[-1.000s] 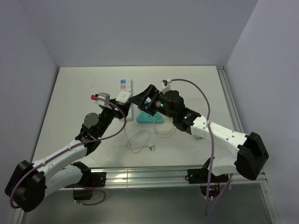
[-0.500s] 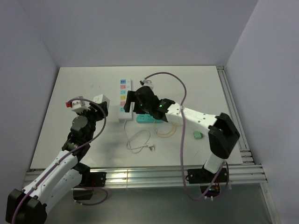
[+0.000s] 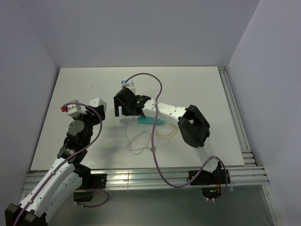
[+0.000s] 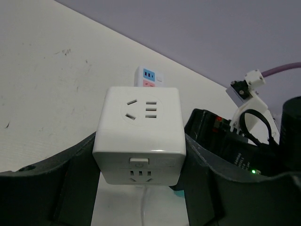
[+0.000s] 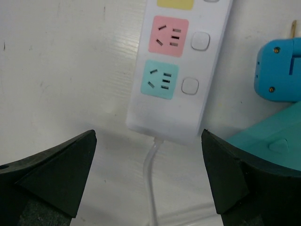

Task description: Insert the plug

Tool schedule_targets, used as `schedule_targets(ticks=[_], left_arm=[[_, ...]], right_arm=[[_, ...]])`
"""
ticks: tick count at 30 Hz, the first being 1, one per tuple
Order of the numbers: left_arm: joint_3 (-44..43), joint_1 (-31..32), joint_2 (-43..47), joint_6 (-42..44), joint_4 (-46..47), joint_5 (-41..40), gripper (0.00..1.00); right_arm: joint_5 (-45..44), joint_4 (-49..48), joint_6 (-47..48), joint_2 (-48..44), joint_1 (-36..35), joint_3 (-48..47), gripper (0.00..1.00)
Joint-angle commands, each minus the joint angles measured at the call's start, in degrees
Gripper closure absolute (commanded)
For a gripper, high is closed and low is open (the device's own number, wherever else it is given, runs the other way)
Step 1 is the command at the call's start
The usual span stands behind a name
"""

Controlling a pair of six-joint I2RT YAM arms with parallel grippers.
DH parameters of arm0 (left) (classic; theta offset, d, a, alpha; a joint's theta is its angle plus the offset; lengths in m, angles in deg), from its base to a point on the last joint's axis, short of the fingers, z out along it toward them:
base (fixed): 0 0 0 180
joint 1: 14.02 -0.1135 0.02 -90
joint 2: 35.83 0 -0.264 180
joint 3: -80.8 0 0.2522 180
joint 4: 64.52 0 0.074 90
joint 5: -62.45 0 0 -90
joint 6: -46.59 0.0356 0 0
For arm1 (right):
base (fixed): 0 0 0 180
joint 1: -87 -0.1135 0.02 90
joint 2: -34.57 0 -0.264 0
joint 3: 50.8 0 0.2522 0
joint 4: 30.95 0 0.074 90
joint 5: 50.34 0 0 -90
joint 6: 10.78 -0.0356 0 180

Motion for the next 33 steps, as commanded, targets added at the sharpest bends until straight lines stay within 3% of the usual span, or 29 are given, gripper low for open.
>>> schedule_targets(ticks=[1, 13, 24, 28, 31, 33], left_arm=[[-3.40, -0.22, 0.62, -0.84, 1.13, 1.86, 0.73], [-2.26, -0.22, 1.33, -1.11, 2.89, 3.45, 0.73], [-2.61, -0.22, 0.27, -0.40, 3.42, 4.06, 0.73], [-2.17, -0.22, 0.54, -0.32, 3.69, 3.71, 0.74], [-2.35, -0.22, 0.54, -0.32, 3.60, 3.62, 0.73], [-2.44, -0.22, 0.62, -0.23, 3.51, 3.45, 0.73]], right_arm=[[-2.63, 3.16, 1.40, 3.04, -0.60, -7.20, 0.01], [-8.60, 7.74, 0.78, 12.36, -1.04, -16.00, 0.01], [-10.10, 9.51, -0.36, 15.53, -1.30, -17.33, 0.02], [-10.01, 8.62, -0.10, 15.71, -1.56, -16.18, 0.12], [-9.14, 8.27, 1.30, 15.63, -1.65, -15.23, 0.36], [-9.04, 7.05, 2.01, 14.49, -1.65, -13.03, 0.39]])
